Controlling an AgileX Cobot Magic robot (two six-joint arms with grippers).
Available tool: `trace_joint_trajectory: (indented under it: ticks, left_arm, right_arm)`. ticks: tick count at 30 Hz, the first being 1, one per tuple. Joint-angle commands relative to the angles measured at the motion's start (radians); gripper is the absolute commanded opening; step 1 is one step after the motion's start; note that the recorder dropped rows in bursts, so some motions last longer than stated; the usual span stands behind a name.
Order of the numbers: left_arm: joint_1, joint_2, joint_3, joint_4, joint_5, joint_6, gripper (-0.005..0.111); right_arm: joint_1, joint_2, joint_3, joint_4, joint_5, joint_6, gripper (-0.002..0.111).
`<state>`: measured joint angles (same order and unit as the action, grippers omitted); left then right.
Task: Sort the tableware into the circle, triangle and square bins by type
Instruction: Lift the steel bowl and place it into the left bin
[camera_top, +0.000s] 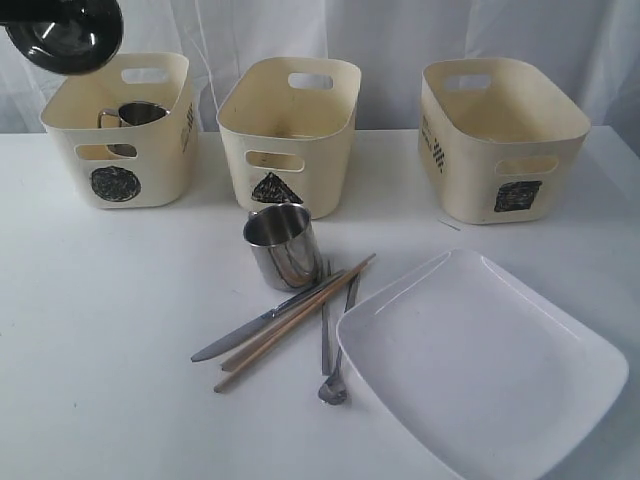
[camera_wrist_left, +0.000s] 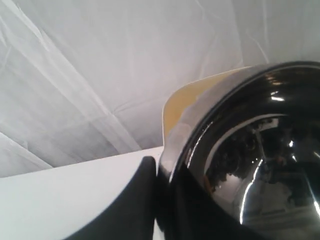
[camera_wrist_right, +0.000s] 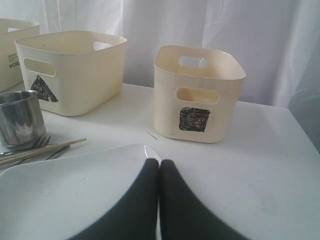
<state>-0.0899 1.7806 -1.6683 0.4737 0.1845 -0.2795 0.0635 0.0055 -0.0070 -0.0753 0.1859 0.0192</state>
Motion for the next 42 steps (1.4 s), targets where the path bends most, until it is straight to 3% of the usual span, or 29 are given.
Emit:
trace_joint_trajectory:
  ticks: [1, 7, 9, 11, 16, 19, 30, 33, 36, 39, 42]
  left_arm:
    - [0.020, 0.153, -0.111, -0.046, -0.048, -0.015, 0.000]
    - [0.019, 0.331, -0.229, -0.106, -0.106, -0.017, 0.002]
    - [0.019, 0.354, -0.229, -0.113, -0.102, -0.054, 0.016]
    - [0.019, 0.353, -0.229, -0.140, -0.065, -0.073, 0.041]
    - [0.019, 0.245, -0.227, -0.218, 0.115, 0.022, 0.045]
    - [0.019, 0.115, -0.137, -0.402, 0.146, 0.261, 0.045]
    - [0.009, -0.339, 0.265, -0.518, 0.151, 0.362, 0.045]
    - [-0.068, -0.443, 0.363, -0.626, 0.159, 0.477, 0.045]
    - [-0.214, -0.448, 0.410, -0.733, 0.211, 0.623, 0.045]
    - [-0.329, -0.374, 0.414, -0.746, 0.218, 0.572, 0.049]
    - [-0.358, -0.276, 0.412, -0.752, 0.179, 0.455, 0.055]
  right_arm:
    - [-0.005, -0.006, 0.007, -0.001, -0.007, 0.003, 0.000]
    - [-0.005, -0.006, 0.007, -0.001, -0.007, 0.003, 0.000]
    - [-0.005, -0.006, 0.007, -0.001, -0.007, 0.003, 0.000]
    - [-0.005, -0.006, 0.007, -0.001, -0.007, 0.003, 0.000]
    - [-0.005, -0.006, 0.007, -0.001, -0.007, 0.003, 0.000]
    - [-0.005, -0.006, 0.007, -0.001, -0.007, 0.003, 0.000]
    - [-0.005, -0.006, 0.007, -0.001, -0.007, 0.003, 0.000]
    - [-0.005, -0.006, 0.007, -0.001, -0.007, 0.003, 0.000]
    - [-0.005, -0.006, 0.007, -0.001, -0.007, 0.003, 0.000]
    - [-0.005, -0.006, 0.007, -0.001, -0.007, 0.003, 0.000]
    - [-0.005, -0.006, 0.007, -0.001, -0.007, 0.003, 0.000]
